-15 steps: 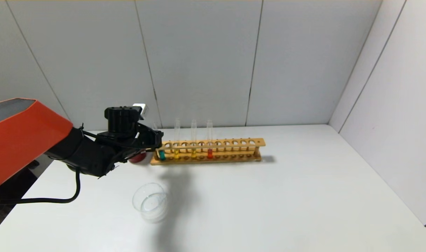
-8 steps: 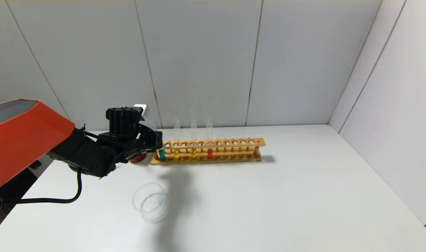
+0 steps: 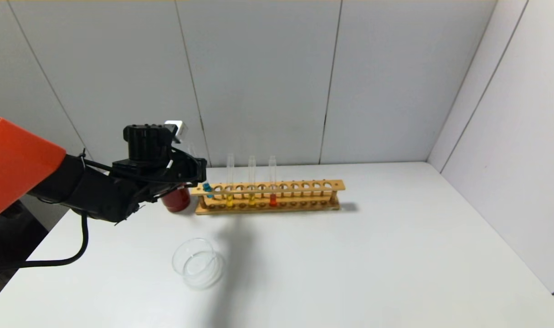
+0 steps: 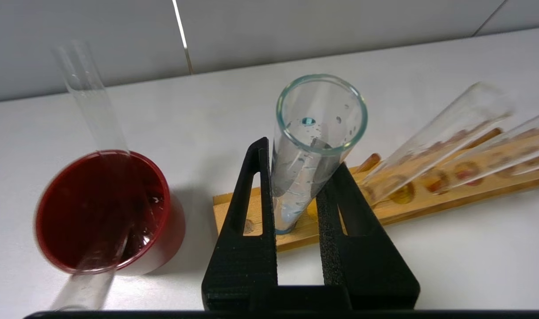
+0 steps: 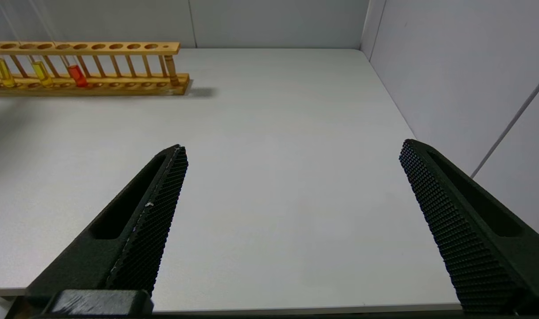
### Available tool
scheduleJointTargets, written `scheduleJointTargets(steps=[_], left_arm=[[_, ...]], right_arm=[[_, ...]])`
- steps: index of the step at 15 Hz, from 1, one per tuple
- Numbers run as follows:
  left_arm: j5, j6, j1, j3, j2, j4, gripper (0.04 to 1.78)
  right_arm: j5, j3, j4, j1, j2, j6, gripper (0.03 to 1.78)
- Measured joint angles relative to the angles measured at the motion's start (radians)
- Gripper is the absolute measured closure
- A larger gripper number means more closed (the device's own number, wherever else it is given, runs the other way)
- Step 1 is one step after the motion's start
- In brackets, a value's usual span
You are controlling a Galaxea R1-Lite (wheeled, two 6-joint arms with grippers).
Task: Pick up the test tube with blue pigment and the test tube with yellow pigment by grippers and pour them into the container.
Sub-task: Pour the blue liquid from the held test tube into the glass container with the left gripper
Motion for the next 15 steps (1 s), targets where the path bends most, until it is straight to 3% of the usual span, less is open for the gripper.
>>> scheduleJointTargets(steps=[8,11,15], left_arm=[[0.028,0.035,0.004,0.007,-0.261,0.156,1.51],[0.097,0.087,0.009,0.066,-0.350,0.163,1.51],[0.099,0.111,0.006,0.178,-0.482,0.160,1.51]], right_arm=[[0.000,0.000,0.000,0.000,0.000,0.000,0.06],[0.000,0.000,0.000,0.000,0.000,0.000,0.06],[0.000,0.000,0.000,0.000,0.000,0.000,0.06]])
